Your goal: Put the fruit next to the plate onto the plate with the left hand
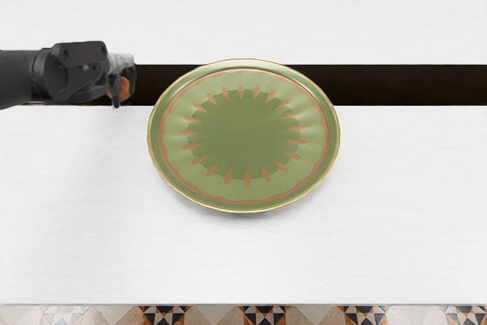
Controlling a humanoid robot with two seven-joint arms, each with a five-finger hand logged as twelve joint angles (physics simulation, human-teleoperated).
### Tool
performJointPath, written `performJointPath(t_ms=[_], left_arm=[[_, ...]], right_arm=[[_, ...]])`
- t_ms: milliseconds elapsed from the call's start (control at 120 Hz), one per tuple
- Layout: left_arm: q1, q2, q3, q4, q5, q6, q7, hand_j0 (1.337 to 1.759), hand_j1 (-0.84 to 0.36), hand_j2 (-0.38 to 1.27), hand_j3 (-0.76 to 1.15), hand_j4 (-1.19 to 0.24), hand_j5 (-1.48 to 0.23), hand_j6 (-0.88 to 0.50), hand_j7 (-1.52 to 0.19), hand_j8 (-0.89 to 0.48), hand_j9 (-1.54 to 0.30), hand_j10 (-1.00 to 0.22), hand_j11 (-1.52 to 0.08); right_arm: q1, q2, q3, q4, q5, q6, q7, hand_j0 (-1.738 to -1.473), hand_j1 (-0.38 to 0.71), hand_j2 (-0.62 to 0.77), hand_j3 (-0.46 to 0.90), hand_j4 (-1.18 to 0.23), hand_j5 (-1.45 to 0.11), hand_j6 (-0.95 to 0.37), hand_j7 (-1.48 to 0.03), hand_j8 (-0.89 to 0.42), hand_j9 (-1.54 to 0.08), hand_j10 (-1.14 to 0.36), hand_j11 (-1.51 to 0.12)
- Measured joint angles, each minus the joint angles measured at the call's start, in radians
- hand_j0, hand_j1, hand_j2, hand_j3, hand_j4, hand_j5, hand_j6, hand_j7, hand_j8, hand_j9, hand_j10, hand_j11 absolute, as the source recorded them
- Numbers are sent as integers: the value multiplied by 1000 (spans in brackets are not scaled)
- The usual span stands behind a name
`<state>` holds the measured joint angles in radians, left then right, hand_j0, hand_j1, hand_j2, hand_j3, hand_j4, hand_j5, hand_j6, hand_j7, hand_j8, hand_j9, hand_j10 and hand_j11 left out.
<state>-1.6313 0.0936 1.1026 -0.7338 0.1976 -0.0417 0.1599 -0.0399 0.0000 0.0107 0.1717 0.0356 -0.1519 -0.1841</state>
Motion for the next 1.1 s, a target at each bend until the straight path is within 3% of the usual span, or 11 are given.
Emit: performJointPath(t_ms=[283,467,817,933,1100], left_arm=[[-84,-20,-67,0,0,-28,35,1644,-406,451,15,-866,-1198,-303,-1208,-304,-1218,-666,-1202],[-115,-28,-209,-4,0,-70,118,1644,-401,434,6,-848,-1216,-310,-1206,-311,-1215,-668,-1209],[-111,-31,-447,-20,22,-168,198,1647,-336,394,1,-839,-1218,-344,-1218,-338,-1202,-703,-1199],[-104,-39,-522,-28,45,-202,229,1649,-283,301,1,-833,-1228,-362,-1204,-363,-1187,-729,-1182],[-73,-51,-594,-48,54,-231,245,1650,-266,298,0,-828,-1237,-381,-1186,-400,-1174,-757,-1176]], right_arm=[[0,0,0,0,0,0,0,-1658,-349,0,0,0,0,0,0,0,0,0,0],[0,0,0,0,0,0,0,-1658,-349,0,0,0,0,0,0,0,0,0,0],[0,0,0,0,0,0,0,-1658,-349,0,0,0,0,-1,0,0,0,0,0],[0,0,0,0,0,0,0,-1658,-349,0,0,0,0,0,0,0,0,0,0],[0,0,0,0,0,0,0,-1658,-349,0,0,0,0,0,0,0,0,0,0]])
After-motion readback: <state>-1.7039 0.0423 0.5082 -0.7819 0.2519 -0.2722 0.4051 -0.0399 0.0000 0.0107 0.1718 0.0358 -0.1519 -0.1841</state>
